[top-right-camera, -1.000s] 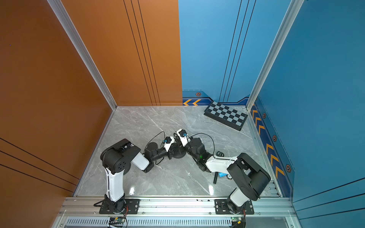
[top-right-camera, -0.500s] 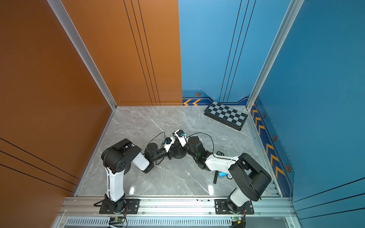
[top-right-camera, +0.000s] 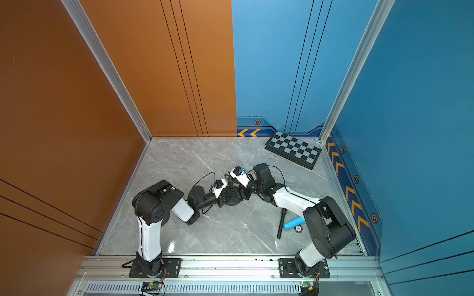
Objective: Assemble a microphone stand
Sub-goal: Hold the microphone stand pole at the microphone stand base.
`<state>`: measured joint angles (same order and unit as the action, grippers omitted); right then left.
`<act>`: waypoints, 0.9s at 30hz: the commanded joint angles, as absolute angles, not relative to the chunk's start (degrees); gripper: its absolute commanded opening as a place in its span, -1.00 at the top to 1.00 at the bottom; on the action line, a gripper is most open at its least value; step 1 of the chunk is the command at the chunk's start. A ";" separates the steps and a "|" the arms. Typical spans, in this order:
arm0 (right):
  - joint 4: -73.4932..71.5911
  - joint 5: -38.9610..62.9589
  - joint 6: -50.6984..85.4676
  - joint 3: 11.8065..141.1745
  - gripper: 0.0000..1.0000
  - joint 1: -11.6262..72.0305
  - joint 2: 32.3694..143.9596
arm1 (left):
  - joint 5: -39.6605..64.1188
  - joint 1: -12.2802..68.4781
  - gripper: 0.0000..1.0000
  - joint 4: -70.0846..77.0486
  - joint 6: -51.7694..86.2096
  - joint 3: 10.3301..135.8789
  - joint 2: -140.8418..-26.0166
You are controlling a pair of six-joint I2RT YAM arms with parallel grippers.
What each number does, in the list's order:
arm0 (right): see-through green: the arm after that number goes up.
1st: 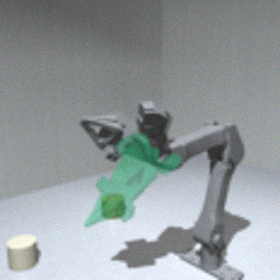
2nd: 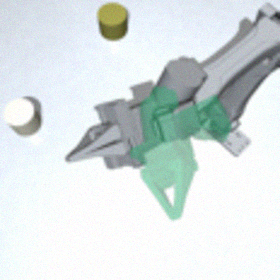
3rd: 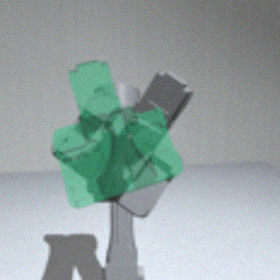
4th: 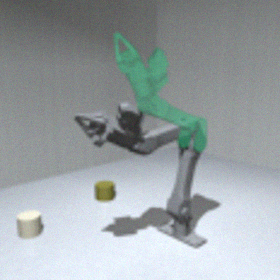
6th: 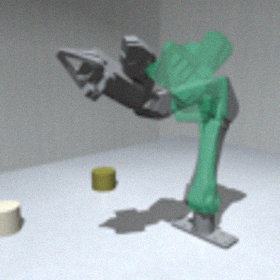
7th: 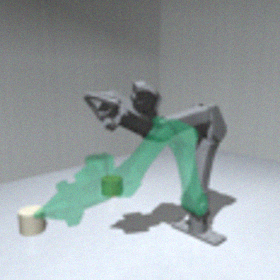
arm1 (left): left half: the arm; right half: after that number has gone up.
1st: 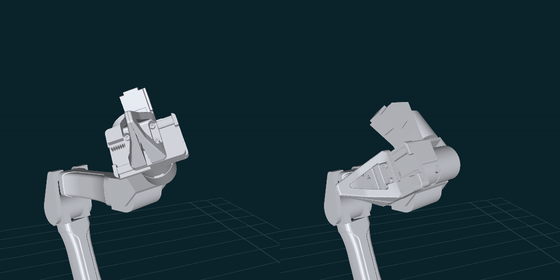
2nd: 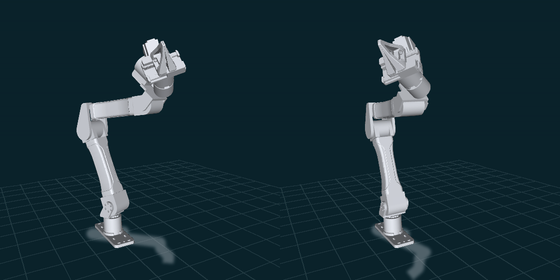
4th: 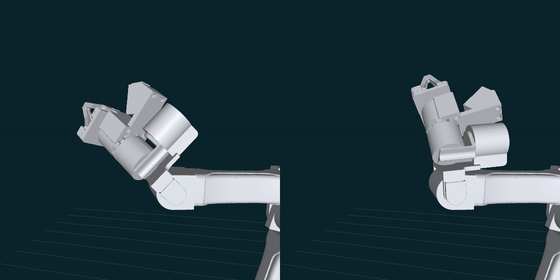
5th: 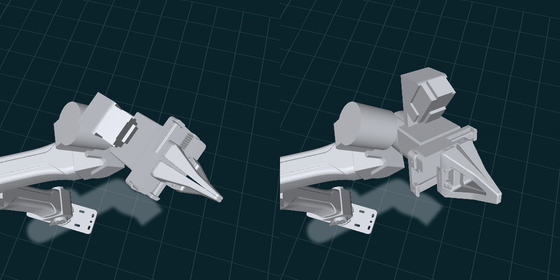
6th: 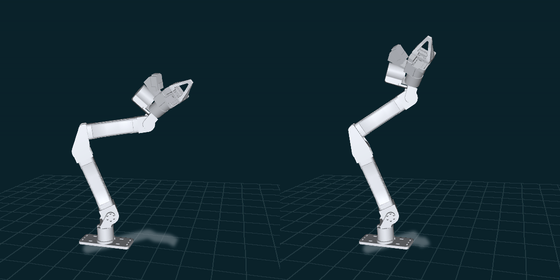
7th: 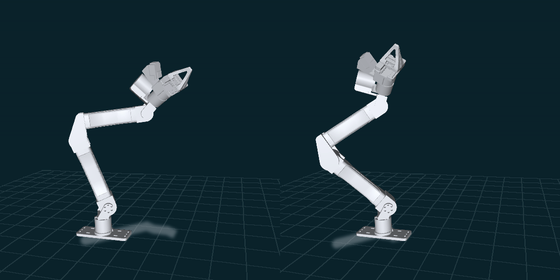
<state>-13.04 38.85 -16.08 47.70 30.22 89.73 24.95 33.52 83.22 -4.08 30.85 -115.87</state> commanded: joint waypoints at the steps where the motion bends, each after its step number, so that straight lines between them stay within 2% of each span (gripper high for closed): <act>1: -12.76 42.87 -19.56 49.14 -0.27 29.38 90.76 | 27.31 33.16 0.81 80.82 -4.79 29.71 -117.50; 5: -15.82 40.54 -19.53 49.31 -0.16 29.01 92.15 | 28.00 33.12 0.81 80.82 -4.47 30.13 -118.51; 9: -20.26 38.26 -17.67 49.04 -0.19 28.56 92.93 | 28.57 33.07 0.80 80.77 -4.38 30.45 -119.19; 15: -20.30 41.45 -18.27 51.26 -0.23 27.25 94.05 | 29.00 33.05 0.80 80.77 -4.36 30.35 -119.08; 18: -21.17 42.57 -17.41 52.42 -0.18 27.14 95.16 | 28.96 33.05 0.79 80.78 -4.47 30.49 -119.33; 23: -23.45 40.04 -16.74 51.69 0.21 28.72 96.11 | 28.66 32.86 0.76 80.77 -4.24 30.61 -119.44; 27: -28.52 32.76 -14.50 48.16 0.65 30.38 95.08 | 28.24 32.78 0.70 80.77 -3.45 30.94 -119.70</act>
<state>-22.92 40.42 -16.78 49.91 29.76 95.24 26.55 32.45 85.14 -1.54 31.31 -117.45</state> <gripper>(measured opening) 0.250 0.191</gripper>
